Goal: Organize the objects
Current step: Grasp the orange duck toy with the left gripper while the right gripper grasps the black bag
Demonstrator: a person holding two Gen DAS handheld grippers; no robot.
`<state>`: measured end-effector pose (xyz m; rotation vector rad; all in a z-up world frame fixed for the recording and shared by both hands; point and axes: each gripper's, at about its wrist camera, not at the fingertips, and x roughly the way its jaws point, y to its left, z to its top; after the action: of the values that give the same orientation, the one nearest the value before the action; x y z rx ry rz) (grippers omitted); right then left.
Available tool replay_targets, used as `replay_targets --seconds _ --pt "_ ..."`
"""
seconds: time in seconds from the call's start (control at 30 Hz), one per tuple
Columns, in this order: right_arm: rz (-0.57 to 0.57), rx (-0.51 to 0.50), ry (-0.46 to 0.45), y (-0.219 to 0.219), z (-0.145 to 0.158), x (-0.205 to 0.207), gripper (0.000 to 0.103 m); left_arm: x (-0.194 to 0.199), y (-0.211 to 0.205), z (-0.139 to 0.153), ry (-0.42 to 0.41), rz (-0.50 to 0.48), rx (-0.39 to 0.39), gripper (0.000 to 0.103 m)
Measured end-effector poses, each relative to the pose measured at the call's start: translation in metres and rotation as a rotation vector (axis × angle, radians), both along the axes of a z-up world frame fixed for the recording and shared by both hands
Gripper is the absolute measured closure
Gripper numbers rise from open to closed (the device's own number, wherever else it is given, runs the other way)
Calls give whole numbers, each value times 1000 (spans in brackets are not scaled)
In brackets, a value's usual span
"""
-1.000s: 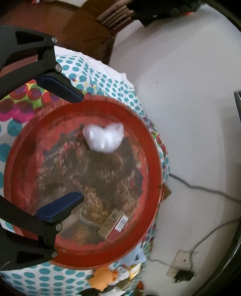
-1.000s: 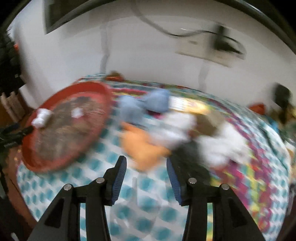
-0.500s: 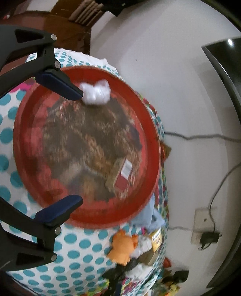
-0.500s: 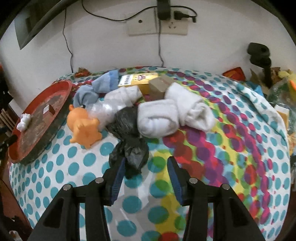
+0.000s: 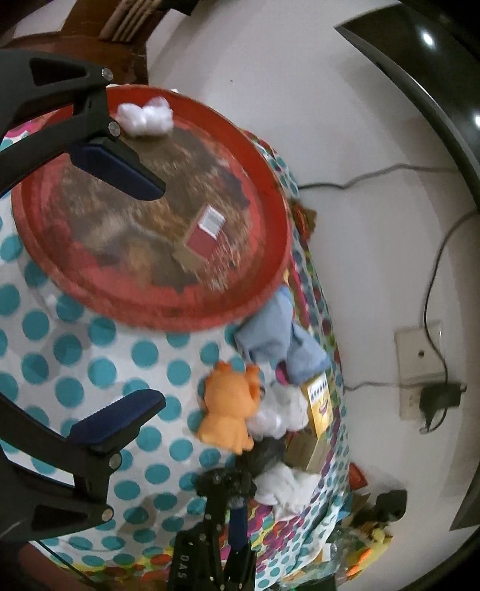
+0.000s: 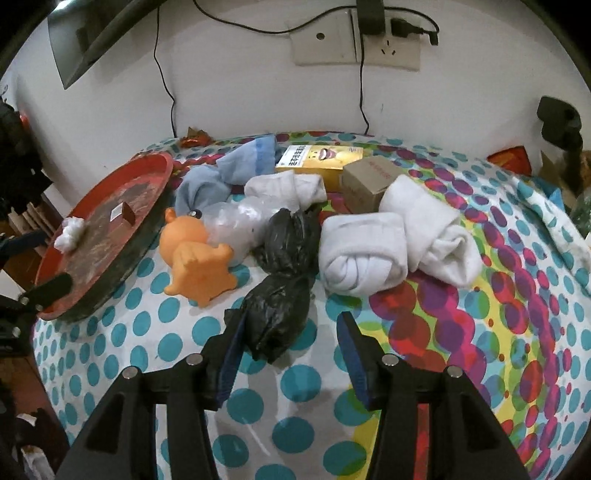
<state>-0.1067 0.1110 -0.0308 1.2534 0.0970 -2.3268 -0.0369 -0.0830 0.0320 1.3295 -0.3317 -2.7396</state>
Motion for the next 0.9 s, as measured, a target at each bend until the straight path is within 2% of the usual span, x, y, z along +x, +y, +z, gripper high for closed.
replay_targets --seconds 0.13,0.37,0.53,0.7,0.9 --pt "21 -61 -40 2 0 4 52 -6 18 1 0 -37 10 0" --pt "-12 -43 -18 4 -1 -1 51 -22 25 -6 -43 -20 65 0" --pt "-3 -45 -49 -7 -8 -16 48 -27 29 -8 -55 -4 80 0" --pt "34 -112 -83 -4 -6 -9 48 -28 27 -7 -53 -2 85 0" --pt "-1 -123 -97 0 -6 -18 48 -31 28 -8 -59 3 97 0"
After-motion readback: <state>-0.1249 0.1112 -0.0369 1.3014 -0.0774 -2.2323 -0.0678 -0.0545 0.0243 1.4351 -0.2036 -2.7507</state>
